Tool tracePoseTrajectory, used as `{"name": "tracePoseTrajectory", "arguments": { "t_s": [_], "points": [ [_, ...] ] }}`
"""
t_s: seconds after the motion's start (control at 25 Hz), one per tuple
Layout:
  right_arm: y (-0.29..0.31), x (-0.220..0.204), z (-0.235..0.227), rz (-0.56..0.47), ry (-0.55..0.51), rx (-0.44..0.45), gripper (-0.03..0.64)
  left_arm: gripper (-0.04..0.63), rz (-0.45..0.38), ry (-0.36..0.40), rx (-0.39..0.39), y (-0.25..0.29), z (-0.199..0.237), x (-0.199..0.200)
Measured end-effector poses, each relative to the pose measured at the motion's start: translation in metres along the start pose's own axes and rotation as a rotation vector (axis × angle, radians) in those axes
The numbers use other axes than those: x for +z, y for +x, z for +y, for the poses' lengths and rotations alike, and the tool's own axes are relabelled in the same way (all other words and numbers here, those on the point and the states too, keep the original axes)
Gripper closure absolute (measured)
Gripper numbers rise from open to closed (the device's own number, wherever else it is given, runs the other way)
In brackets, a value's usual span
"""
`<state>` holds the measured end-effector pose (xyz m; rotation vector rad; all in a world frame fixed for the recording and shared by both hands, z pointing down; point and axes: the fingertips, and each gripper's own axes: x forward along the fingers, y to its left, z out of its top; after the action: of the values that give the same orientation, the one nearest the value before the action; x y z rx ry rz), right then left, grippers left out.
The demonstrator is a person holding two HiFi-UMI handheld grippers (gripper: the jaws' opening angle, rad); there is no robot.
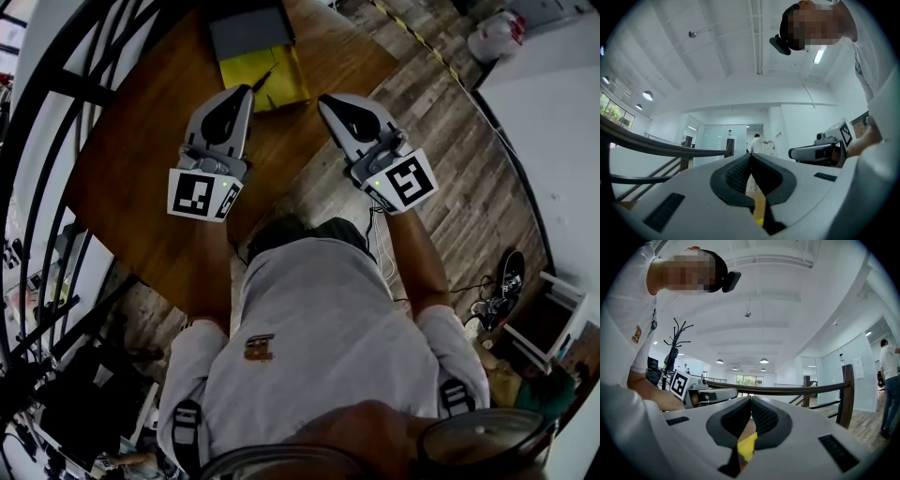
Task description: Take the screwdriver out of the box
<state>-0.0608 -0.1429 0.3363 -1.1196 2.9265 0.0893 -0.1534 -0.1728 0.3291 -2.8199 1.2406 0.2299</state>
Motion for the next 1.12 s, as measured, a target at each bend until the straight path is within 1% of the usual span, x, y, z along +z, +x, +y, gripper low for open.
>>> {"name": "tracePoseTrajectory", "arguments": {
  "t_s": [0.16, 0.32, 0.44, 0.64, 1.0, 1.12],
  "points": [
    [0.011, -0.001, -0.010, -0.015, 0.015, 0.001, 0.584, 0.577, 0.018, 0.006, -0.003, 0.011, 0.012, -0.004],
    [0.013, -0.005, -0.017, 0.019, 0.012, -0.003, 0.584, 0.577, 0.048, 0.015, -0.009, 0.020, 0.014, -0.009],
    [0.013, -0.003, -0.026, 0.013, 0.014, 0.001, 0.584, 0.576, 0.078, 0.022, -0.008, 0.028, 0.014, -0.013],
    [0.014, -0.004, -0.041, -0.003, 0.023, 0.022, 0.584, 0.575, 0.137, 0.061, -0.023, 0.044, 0.013, -0.030],
    [0.025, -0.026, -0.079, 0.017, 0.037, 0.069, 0.584, 0.576, 0.266, 0.099, 0.014, 0.073, 0.023, -0.068],
    [0.030, -0.034, -0.088, 0.028, 0.044, 0.083, 0.584, 0.576, 0.321, 0.114, 0.017, 0.081, 0.028, -0.083]
  ]
}}
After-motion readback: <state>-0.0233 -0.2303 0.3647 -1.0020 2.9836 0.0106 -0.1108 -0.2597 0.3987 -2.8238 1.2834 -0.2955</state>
